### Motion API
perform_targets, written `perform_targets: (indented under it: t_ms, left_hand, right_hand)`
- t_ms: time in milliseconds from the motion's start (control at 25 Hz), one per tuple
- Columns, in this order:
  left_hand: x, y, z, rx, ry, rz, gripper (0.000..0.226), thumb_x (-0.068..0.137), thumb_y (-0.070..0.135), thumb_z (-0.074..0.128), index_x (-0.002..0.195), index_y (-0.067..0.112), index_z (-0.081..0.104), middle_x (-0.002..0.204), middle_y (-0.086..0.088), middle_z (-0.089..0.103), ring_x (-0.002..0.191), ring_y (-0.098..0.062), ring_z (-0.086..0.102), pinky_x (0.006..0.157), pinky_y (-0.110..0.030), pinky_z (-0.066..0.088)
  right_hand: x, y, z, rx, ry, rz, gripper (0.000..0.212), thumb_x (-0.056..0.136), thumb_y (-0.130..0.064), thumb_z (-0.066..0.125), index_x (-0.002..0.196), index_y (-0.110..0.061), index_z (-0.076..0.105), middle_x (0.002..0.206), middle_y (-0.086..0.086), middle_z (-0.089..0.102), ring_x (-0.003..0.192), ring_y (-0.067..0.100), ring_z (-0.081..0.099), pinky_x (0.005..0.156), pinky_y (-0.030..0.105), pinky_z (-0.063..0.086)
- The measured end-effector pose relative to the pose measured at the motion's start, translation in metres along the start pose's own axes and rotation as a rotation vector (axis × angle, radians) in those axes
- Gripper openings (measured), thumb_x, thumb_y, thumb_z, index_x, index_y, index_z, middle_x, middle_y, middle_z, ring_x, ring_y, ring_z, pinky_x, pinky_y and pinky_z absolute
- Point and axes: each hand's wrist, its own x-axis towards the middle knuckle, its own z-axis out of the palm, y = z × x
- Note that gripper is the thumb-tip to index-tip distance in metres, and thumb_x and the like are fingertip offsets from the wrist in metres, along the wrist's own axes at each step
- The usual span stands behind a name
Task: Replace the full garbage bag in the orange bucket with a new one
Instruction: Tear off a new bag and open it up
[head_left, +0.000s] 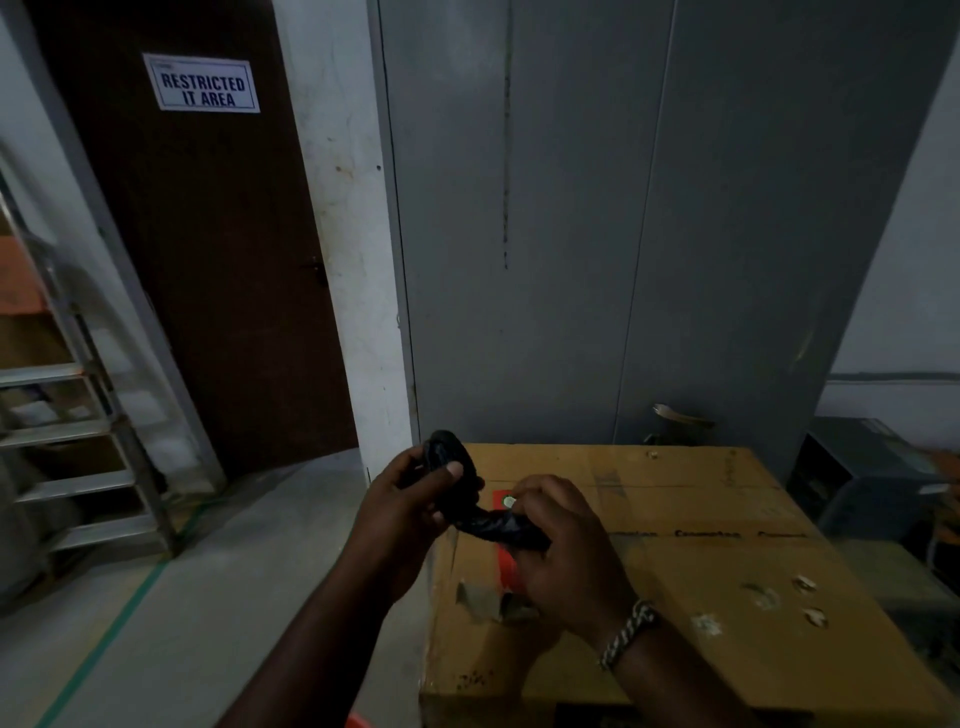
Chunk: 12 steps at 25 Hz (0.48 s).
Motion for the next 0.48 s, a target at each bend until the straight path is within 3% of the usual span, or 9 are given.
perform_targets:
  t_ms: [160,280,400,480]
  left_hand:
    - [-0.001,0.006,0.005,-0.098,-0.007,0.036,0.044,0.089,0.012,0.069,0.131,0.009,0.058,0.124,-0.020,0.067,0.112,-0.040,0.067,0.097,-0.052,0.052]
    - [-0.005,0.005,0.011,-0.080,-0.010,0.017,0.043,0.091,0.019,0.066,0.133,0.011,0.058,0.126,-0.018,0.067,0.112,-0.038,0.067,0.087,-0.046,0.056]
    - [-0.008,0.005,0.014,-0.074,-0.043,-0.008,0.041,0.093,0.024,0.062,0.132,0.015,0.059,0.126,-0.018,0.066,0.113,-0.039,0.066,0.087,-0.048,0.056]
    - [-0.011,0.005,0.016,-0.079,-0.065,-0.023,0.040,0.094,0.025,0.060,0.133,0.017,0.058,0.126,-0.019,0.066,0.114,-0.039,0.065,0.087,-0.048,0.055]
  right_hand:
    - [-0.005,-0.003,0.003,-0.062,-0.167,-0.151,0.017,0.085,-0.016,0.065,0.101,-0.020,0.064,0.111,-0.013,0.054,0.110,0.009,0.050,0.092,0.033,0.050]
    - [-0.004,-0.005,-0.002,0.126,-0.252,-0.107,0.035,0.079,-0.012,0.058,0.111,-0.019,0.069,0.114,-0.009,0.060,0.114,0.010,0.053,0.094,0.036,0.050]
    - [0.000,-0.009,-0.016,0.637,-0.164,0.075,0.034,0.096,-0.040,0.050,0.115,-0.024,0.073,0.111,-0.001,0.072,0.108,0.022,0.066,0.091,0.051,0.054]
    - [0.004,-0.012,-0.024,0.782,-0.104,0.095,0.059,0.100,-0.064,0.035,0.115,-0.022,0.074,0.111,0.003,0.074,0.109,0.027,0.068,0.095,0.053,0.052]
